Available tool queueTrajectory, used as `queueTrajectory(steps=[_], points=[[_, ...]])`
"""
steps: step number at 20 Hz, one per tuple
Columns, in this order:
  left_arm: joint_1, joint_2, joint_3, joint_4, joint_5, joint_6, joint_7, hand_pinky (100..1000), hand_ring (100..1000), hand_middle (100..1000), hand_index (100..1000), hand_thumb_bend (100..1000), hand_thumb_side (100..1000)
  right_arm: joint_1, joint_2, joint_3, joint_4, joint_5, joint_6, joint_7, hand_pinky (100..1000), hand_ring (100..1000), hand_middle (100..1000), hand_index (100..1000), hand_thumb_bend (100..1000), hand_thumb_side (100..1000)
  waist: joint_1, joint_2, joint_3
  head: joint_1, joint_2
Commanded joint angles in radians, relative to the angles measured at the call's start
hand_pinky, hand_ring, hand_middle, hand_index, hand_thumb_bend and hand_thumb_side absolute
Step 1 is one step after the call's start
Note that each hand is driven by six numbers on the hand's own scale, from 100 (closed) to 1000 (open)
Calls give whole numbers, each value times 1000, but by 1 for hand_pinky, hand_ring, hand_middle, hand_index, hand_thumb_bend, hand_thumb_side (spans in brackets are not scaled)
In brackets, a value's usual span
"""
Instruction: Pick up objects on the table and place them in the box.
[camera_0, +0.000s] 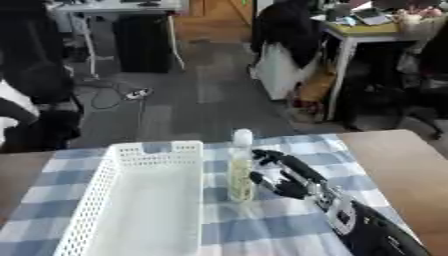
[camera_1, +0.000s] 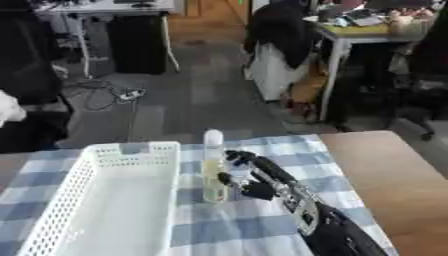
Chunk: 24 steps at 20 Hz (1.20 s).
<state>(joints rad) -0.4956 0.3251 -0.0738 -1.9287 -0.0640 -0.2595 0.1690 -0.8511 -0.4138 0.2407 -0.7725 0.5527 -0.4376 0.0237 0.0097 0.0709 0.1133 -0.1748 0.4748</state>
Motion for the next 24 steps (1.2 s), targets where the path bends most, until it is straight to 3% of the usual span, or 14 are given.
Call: queueTrajectory(steps=[1, 12, 13, 14, 24], points=[[-18, 3, 2, -23, 6, -2, 2, 515, 464, 812, 757, 266, 974, -35, -27, -4, -27, -2, -9, 0, 977, 807, 860, 1000, 515, 1000, -1, -11, 3, 38, 17], [-21, 2, 0, -24, 6, -2, 1, 515, 464, 812, 757, 266, 974, -45, -34, -4, -32, -18, -12, 49, 983, 816, 868, 1000, 501, 1000, -1, -10, 4, 40, 17], [-21, 2, 0, -24, 7, -2, 1, 515, 464, 812, 757, 256, 980, -45, -35, -7, -31, -27, -10, 50, 978, 811, 863, 1000, 450, 1000, -1, -9, 5, 39, 16], [-22, 1, 0, -24, 7, -2, 1, 515, 464, 812, 757, 266, 974, -44, -36, -10, -28, -41, -7, 50, 976, 810, 862, 1000, 502, 1000, -2, -9, 6, 38, 14], [-28, -2, -1, -25, 8, -2, 0, 516, 464, 811, 756, 267, 974, -42, -44, -29, 10, -138, 32, 33, 952, 789, 832, 1000, 468, 1000, -3, -4, 10, 35, 5]])
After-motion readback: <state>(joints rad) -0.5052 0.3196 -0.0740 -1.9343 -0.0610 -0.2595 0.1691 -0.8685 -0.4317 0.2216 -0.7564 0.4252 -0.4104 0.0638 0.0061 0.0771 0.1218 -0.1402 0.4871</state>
